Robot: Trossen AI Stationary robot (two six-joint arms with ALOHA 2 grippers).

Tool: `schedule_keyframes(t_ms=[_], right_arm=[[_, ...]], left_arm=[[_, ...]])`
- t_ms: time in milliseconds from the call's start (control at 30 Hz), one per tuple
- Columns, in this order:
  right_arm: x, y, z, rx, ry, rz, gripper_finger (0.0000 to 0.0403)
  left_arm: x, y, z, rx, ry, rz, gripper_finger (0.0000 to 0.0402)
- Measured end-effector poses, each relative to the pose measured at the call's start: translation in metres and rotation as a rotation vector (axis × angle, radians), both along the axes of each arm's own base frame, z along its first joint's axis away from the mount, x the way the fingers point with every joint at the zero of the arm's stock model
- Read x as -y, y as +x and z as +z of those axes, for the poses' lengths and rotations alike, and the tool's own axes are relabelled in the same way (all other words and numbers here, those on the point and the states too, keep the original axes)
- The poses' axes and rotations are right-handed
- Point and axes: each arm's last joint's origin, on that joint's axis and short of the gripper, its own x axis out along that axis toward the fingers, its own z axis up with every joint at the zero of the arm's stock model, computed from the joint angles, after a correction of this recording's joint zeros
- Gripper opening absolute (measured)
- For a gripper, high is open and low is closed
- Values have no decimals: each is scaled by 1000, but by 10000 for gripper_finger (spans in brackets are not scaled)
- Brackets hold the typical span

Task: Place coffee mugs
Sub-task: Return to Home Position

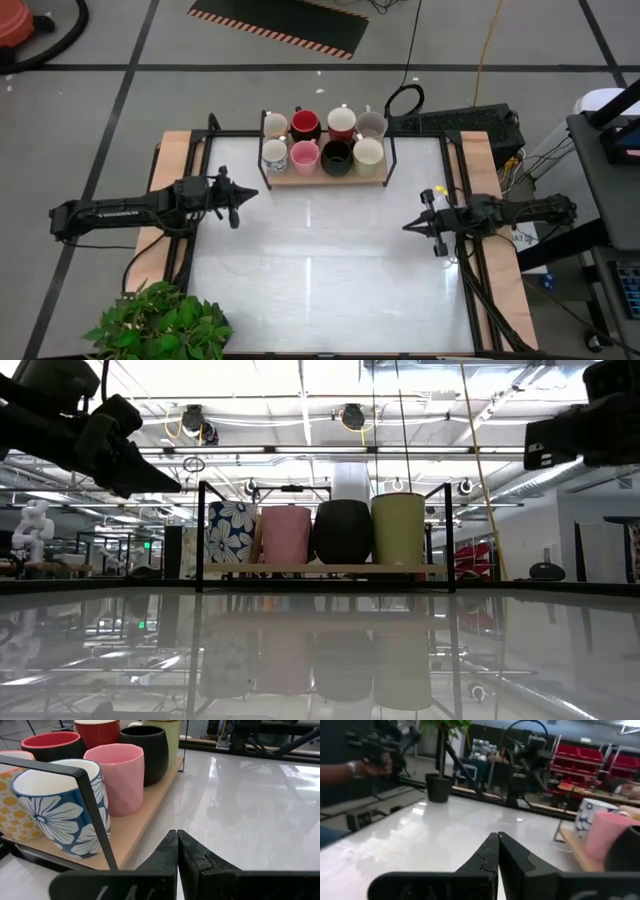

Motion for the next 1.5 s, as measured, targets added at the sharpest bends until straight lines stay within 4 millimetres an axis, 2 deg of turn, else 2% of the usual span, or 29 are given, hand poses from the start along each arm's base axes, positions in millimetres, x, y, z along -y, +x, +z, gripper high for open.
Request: schedule_keyframes(t_ms=[167, 400, 867, 1033, 1200, 1367, 1500], right_arm=[[4, 1, 1, 26, -55, -45, 0], [8, 1, 3, 56, -39, 4, 0], [11, 1, 3, 47, 13, -29, 0], [16, 2, 2, 29, 40, -193, 0], [16, 2, 2, 30, 17, -203, 0], [16, 2, 2, 29, 39, -204, 0], [16, 2, 2, 30, 39, -205, 0]], left_arm=[[1, 1, 2, 17, 1, -9, 1], [2, 2, 4, 40, 12, -24, 1], [2, 1, 2, 6, 36, -19, 1], [1, 1, 1, -2, 39, -2, 1], [1, 1, 4, 29, 55, -3, 1], [3, -7, -1, -37, 49, -7, 1], [5, -16, 6, 40, 60, -22, 1]])
